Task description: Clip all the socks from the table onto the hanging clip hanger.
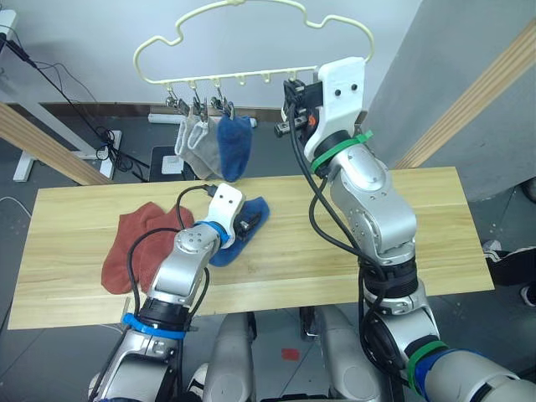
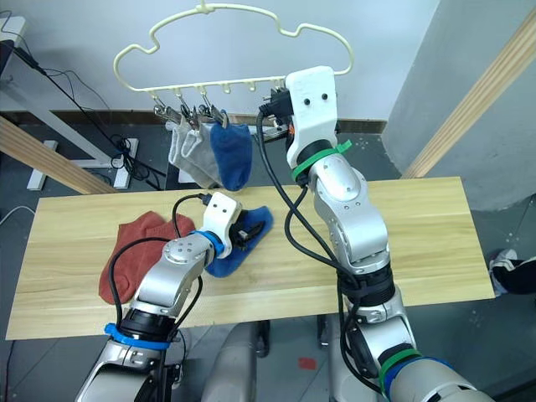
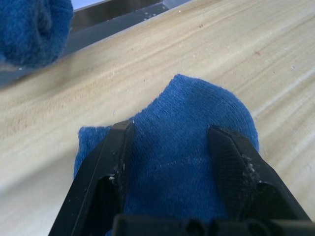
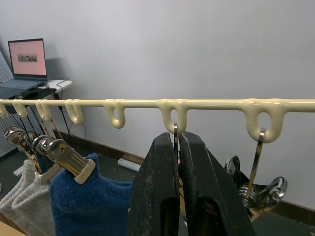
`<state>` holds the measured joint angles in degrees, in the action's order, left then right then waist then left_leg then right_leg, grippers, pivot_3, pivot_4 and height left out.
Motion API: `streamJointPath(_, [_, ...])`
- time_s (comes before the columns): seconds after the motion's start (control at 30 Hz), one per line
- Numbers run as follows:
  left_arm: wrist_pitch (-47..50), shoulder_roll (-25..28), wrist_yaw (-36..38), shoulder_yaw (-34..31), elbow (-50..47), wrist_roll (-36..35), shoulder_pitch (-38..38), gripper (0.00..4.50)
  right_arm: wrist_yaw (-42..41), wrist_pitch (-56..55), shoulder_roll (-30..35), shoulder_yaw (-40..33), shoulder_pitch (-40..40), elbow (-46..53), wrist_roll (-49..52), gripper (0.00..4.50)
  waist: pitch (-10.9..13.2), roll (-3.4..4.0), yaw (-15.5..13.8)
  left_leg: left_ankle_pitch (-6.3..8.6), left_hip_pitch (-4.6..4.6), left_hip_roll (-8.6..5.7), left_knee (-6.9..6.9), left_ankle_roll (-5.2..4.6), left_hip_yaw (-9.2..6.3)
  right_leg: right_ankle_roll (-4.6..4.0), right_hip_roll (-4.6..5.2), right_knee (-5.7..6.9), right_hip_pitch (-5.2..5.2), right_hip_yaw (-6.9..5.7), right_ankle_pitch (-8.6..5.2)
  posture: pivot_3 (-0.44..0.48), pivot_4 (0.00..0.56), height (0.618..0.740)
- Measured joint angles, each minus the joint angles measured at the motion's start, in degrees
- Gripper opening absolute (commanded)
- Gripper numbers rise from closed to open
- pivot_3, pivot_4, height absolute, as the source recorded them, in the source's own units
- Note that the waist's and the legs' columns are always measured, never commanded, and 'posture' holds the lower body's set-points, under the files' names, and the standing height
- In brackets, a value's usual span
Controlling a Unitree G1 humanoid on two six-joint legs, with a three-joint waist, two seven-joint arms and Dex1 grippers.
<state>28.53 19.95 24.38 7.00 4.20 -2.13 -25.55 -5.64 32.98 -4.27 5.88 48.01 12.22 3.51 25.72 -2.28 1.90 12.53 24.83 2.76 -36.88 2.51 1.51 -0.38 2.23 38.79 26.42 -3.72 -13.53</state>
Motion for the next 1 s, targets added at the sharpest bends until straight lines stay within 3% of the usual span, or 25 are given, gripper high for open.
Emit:
streamJointPath(0.13, [-0.11,0.23,0.33,0.08,0.47,0.47,-0.06,1.57,0.11,0.0,-0.16,0.05,-0.01,0.0,-0.02,0.0,0.0,0.0,0.0,0.0,-0.01,0.01,0.01,0.01,-0.01,0.0,0.0,0.02,0.0,-0.02,0.0,-0.118,0.47,0.735])
streamJointPath(0.47, [-1.62,-0.9,1.14,-0.96,-0.85,-0.18,2.28,0.77,0.53,0.09,-0.26,0.3,-0.18,0.02,-0.01,0.0,0.0,0.0,-0.01,-0.01,-0.01,0.01,0.01,0.02,0.0,0.0,0.02,0.01,0.0,0.0,0.0,-0.119,0.467,0.735])
streamJointPath(0.63, [-4.35,-3.95,1.27,-2.94,-1.08,-2.86,4.14,0.01,0.55,0.11,-0.27,0.43,-0.25,0.06,-0.01,0.0,0.0,0.0,-0.01,0.0,0.01,0.0,0.01,0.01,-0.01,0.0,0.02,-0.02,0.0,-0.01,0.0,-0.126,0.463,0.735])
streamJointPath(1.0, [-16.25,-8.17,2.38,-6.77,-9.35,-9.42,6.65,0.01,0.72,2.43,-1.38,0.21,-0.44,1.95,0.78,0.0,0.0,0.0,0.08,0.0,0.03,0.0,0.03,0.0,0.0,0.0,0.02,-0.08,0.0,-0.01,0.0,-0.134,0.459,0.735])
